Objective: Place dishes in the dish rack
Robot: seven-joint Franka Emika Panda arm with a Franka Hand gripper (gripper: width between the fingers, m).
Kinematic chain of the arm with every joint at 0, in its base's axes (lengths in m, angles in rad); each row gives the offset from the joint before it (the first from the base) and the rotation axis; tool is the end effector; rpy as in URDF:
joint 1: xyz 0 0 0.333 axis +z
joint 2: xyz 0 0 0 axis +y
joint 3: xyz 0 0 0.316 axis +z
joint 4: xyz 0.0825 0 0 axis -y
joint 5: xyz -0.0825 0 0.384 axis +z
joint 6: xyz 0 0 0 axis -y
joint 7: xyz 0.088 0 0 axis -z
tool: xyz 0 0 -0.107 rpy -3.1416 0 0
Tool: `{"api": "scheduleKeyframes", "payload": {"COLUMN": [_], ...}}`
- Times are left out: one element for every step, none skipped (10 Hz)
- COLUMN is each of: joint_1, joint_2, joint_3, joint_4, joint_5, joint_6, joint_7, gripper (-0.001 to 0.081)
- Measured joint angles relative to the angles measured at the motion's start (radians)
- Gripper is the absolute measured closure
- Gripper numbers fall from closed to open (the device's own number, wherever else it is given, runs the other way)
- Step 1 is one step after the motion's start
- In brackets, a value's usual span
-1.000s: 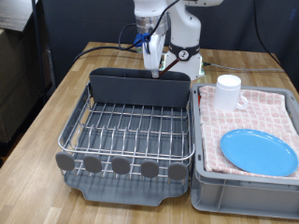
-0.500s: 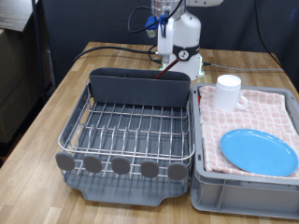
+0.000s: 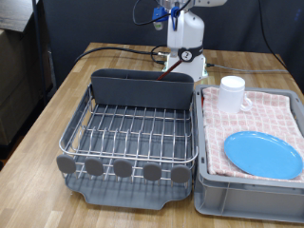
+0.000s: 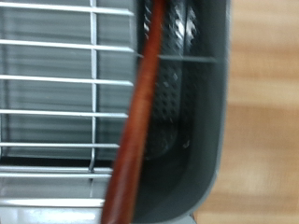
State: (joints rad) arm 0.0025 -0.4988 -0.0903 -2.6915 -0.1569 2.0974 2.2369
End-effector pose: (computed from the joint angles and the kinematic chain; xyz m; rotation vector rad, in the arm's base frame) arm 0.3575 -0.0370 0.3779 1.3326 -2.7053 0.0504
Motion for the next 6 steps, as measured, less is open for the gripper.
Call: {"api": "scheduleKeyframes", "payload": {"joint_1": [0.010, 0.021, 0.033, 0.045, 0.056, 0.068], "joint_2": [0.013, 0.035, 0.069, 0.108, 0.148, 0.185], "joint_3": [0.030, 0.051, 0.061, 0.067, 0.074, 0.078], "joint_4": [0.021, 0.044, 0.068, 0.088, 0.106, 0.124], "joint_5": [-0.025, -0.028, -0.026, -0.025, -0.025, -0.024], "joint_6": [0.001, 0.001, 0.024, 0.063, 0.120, 0.172], "joint_7": [-0.014, -0.028, -0.050, -0.072, -0.099, -0.130], "gripper": [0.0003, 0.0003, 0.0003, 0.0003, 0.0003, 0.0003]}}
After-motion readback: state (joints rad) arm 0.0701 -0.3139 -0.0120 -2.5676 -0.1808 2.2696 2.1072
